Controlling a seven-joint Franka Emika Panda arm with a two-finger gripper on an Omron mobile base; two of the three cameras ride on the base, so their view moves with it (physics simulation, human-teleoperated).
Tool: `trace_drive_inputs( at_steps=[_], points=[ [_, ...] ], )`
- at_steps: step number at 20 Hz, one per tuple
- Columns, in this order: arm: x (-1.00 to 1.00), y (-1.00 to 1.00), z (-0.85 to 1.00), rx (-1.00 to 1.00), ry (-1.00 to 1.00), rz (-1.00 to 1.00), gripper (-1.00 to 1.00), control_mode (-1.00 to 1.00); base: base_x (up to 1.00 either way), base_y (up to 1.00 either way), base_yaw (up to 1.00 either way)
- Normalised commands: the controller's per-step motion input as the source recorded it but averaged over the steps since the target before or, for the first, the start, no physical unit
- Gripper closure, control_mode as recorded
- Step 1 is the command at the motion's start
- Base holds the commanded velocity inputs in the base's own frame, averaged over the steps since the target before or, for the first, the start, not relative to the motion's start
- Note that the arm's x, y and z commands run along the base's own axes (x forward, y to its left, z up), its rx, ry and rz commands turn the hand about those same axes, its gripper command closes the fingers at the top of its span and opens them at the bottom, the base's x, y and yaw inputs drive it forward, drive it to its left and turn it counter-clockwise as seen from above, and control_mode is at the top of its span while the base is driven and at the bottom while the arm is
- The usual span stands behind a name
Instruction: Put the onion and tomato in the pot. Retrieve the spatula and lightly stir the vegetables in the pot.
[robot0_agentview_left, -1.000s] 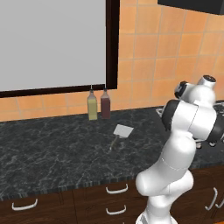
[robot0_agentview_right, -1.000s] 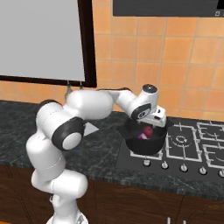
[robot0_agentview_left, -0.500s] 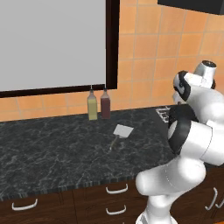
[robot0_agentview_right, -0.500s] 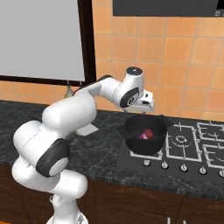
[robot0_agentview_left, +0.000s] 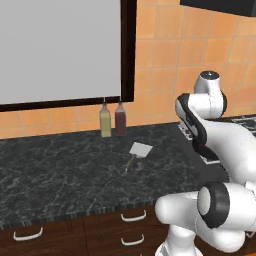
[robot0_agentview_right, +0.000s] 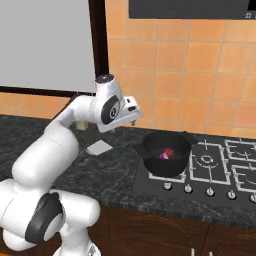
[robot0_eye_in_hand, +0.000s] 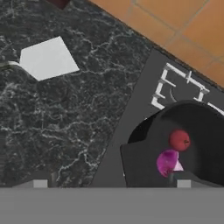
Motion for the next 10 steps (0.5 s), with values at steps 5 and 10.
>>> trace_drive_inputs(
  at_steps=[5,10],
  points=[
    [-0.55,1.00,0.00,-0.26,0.00,0.62,-1.00,-1.00,0.00,0.00,0.00],
    [-0.40,1.00,0.00,-0.24,0.03,0.63,-1.00,-1.00,0.00,0.00,0.00]
  ],
)
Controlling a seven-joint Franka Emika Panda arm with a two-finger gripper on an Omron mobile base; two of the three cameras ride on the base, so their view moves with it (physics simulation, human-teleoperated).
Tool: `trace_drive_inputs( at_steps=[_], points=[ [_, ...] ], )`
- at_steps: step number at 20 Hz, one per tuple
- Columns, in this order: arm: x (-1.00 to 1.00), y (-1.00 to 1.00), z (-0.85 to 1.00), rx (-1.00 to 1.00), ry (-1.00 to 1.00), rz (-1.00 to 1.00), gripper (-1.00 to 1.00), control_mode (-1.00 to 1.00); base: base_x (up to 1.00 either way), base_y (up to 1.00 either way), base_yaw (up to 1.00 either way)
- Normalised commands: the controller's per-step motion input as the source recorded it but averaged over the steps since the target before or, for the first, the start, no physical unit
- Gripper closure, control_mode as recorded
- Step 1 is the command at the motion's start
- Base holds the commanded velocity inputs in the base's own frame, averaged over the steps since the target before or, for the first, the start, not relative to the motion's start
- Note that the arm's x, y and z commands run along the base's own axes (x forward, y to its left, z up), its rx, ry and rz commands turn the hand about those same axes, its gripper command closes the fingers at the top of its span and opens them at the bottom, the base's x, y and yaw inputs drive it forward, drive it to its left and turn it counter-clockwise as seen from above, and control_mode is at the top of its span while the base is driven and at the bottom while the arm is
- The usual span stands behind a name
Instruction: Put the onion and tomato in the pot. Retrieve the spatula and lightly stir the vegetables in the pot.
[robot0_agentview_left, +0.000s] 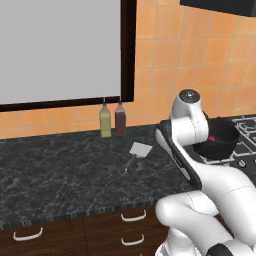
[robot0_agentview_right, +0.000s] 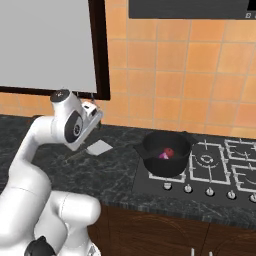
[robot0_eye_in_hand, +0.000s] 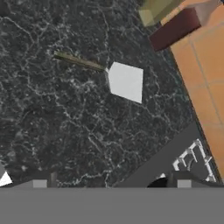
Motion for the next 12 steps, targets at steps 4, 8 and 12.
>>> trace_drive_inputs(
  at_steps=[4,8,12],
  points=[
    [-0.10,1.00,0.00,-0.23,0.06,0.61,-1.00,-1.00,0.00,0.00,0.00],
    [0.00,0.96,0.00,-0.29,0.06,0.54,-1.00,-1.00,0.00,0.00,0.00],
    [0.00,0.69,-0.03,-0.27,0.08,0.59,-1.00,-1.00,0.00,0.00,0.00]
  ],
)
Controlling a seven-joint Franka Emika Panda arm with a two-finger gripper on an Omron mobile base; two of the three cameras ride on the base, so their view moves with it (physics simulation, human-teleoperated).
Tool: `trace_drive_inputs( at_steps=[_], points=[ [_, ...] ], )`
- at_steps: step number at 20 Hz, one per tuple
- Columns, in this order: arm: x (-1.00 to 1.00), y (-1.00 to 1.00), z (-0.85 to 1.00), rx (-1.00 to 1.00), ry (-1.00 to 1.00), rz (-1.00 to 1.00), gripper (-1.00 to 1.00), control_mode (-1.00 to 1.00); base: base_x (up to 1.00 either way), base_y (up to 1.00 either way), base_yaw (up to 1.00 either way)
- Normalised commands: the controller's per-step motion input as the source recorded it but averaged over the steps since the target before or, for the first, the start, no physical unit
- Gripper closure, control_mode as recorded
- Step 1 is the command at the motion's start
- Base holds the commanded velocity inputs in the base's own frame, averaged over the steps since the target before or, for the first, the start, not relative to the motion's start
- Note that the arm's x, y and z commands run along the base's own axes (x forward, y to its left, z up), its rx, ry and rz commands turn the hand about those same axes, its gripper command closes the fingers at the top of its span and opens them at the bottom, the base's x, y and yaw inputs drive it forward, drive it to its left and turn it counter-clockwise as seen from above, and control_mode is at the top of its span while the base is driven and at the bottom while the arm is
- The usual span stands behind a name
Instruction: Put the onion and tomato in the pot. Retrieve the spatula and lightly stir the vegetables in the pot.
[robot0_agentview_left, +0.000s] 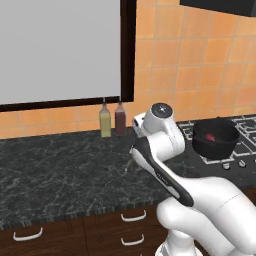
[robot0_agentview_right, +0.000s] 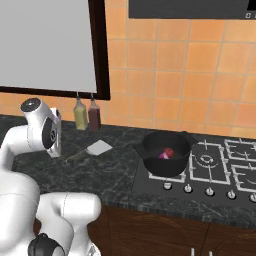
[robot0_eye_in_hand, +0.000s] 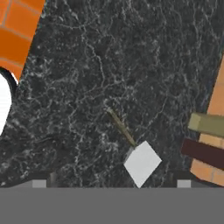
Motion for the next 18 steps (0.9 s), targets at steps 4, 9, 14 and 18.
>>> trace_drive_inputs(
  at_steps=[4,9,14,18],
  points=[
    [0.06,0.21,-0.08,-0.23,0.01,0.51,-1.00,-1.00,0.00,0.00,0.00],
    [0.00,0.04,-0.39,-0.18,-0.03,0.30,-1.00,-1.00,0.00,0.00,0.00],
    [0.12,0.32,-0.39,-0.17,0.00,0.21,-1.00,-1.00,0.00,0.00,0.00],
    [0.36,0.16,-0.38,-0.12,0.00,0.16,-1.00,-1.00,0.00,0.00,0.00]
  ],
)
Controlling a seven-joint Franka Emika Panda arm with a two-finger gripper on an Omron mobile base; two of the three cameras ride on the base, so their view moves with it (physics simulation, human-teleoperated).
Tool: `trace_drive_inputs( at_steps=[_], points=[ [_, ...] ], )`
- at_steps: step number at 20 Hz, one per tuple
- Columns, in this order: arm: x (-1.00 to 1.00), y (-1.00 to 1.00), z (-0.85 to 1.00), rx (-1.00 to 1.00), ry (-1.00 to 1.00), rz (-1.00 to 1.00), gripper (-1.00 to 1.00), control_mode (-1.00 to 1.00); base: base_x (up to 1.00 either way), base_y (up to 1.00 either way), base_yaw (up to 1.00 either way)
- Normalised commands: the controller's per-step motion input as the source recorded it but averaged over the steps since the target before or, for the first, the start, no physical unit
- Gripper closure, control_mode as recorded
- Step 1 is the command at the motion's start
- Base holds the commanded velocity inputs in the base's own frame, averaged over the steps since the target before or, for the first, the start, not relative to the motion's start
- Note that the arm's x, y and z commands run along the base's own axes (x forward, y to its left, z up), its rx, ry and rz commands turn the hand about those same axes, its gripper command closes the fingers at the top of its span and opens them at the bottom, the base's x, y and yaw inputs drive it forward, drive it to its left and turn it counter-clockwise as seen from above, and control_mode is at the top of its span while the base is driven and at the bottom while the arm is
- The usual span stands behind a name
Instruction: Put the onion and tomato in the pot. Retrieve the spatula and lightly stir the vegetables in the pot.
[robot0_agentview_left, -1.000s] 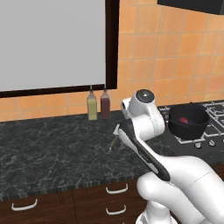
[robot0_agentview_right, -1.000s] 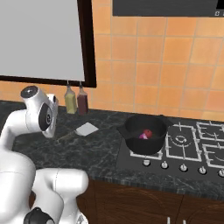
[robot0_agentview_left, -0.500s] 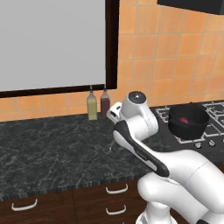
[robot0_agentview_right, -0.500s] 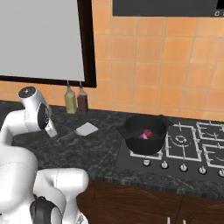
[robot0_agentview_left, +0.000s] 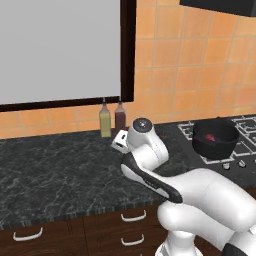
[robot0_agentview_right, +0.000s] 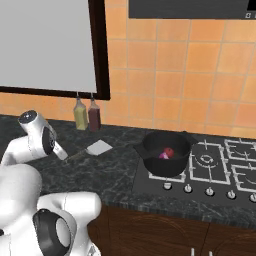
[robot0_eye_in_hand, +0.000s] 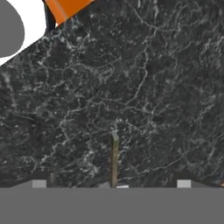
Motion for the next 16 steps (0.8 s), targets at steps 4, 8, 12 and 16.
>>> trace_drive_inputs(
  at_steps=[4,8,12,16],
  points=[
    [0.34,0.00,-0.33,-0.07,0.11,0.07,-1.00,-1.00,0.00,0.00,0.00],
    [0.42,0.00,-0.24,0.00,0.26,0.03,-1.00,-1.00,0.00,0.00,0.00],
    [0.41,0.04,-0.30,-0.02,0.15,0.01,-1.00,-1.00,0.00,0.00,0.00],
    [0.22,0.19,-0.46,-0.12,0.00,0.00,-1.00,-1.00,0.00,0.00,0.00]
  ],
)
